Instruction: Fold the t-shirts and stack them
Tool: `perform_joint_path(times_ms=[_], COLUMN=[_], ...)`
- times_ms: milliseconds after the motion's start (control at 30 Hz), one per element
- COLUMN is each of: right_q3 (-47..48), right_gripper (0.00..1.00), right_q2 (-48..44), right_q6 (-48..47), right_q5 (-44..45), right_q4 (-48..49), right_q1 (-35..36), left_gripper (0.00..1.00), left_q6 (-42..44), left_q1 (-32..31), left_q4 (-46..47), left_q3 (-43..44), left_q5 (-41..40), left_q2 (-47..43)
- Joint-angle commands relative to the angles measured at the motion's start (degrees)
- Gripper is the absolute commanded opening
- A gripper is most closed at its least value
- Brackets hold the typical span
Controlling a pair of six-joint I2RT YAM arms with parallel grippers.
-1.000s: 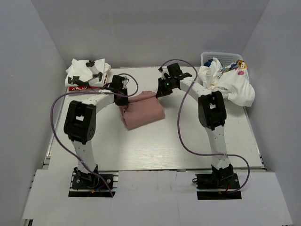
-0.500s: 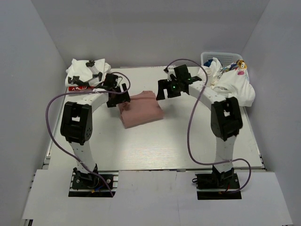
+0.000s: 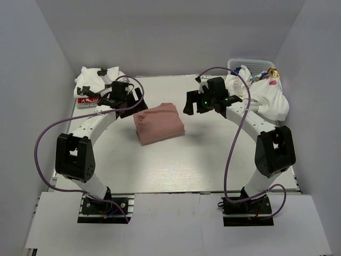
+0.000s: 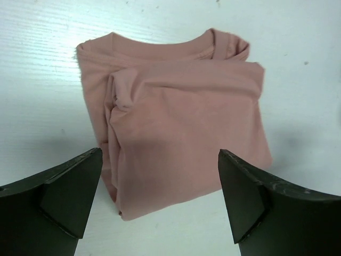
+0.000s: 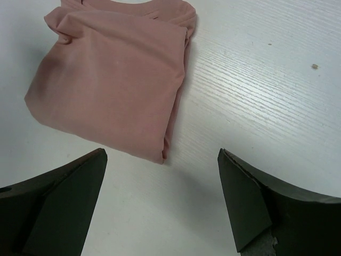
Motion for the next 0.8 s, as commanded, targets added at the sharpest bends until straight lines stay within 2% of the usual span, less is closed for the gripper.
perform_joint_path(times_ms=[0, 100, 167, 300, 333, 367, 433, 467, 600, 667, 700, 767], right_q3=[-0.7, -0.7, -1.0, 1.9, 7.8, 9.5, 16.8, 20.4, 31.5, 36.9, 39.6, 41.8], right_gripper=[0.9, 0.9, 0.9, 0.9, 0.9, 0.9, 0.9, 0.9, 0.9, 0.89, 0.89, 0.84], right_q2=[-1.4, -1.5, -0.9, 4.6, 7.3, 12.0, 15.1, 19.6, 28.7, 33.1, 34.4, 38.9], right_q6=[0.2, 0.6, 1.4, 2.2, 2.2, 0.6, -2.8, -3.4, -5.9, -6.4, -6.4, -5.8], right_q5=[0.7, 1.5, -1.0, -3.7, -3.5, -3.2, -2.8, -2.3, 0.3, 0.5, 0.4, 0.0], right_q4=[3.8, 3.9, 6.6, 9.3, 8.8, 7.6, 5.0, 2.9, -2.7, -4.8, -6.1, -6.5], right_q1=[0.0, 0.0, 0.1, 0.6, 0.8, 1.0, 1.6, 2.3, 3.0, 3.4, 3.5, 3.7], left_gripper=[0.98, 0.95, 0.93, 0.86, 0.85, 0.82, 0.76, 0.68, 0.51, 0.45, 0.37, 0.29], left_q6=[1.5, 2.0, 2.0, 3.4, 3.4, 3.4, 4.9, 5.6, 5.6, 5.6, 5.6, 5.6], left_q1=[-0.1, 0.6, 0.6, 0.6, 0.6, 0.6, 1.1, 1.7, 2.9, 3.5, 3.5, 3.5], left_q4=[-1.3, -0.8, -1.4, -0.3, 0.9, 1.4, 1.4, 0.8, 2.4, 5.1, 6.5, 8.0], left_q3=[1.4, 0.7, 0.7, 1.8, 1.8, 3.1, 5.9, 6.8, 6.9, 6.9, 6.0, 6.0], left_q5=[-0.7, -0.7, 0.0, -0.6, -0.6, -0.6, -0.6, 0.0, -1.0, 1.8, 2.9, 3.8], left_q2=[1.1, 2.6, 4.0, 7.2, 8.3, 9.4, 13.6, 15.9, 17.8, 17.8, 17.8, 17.8])
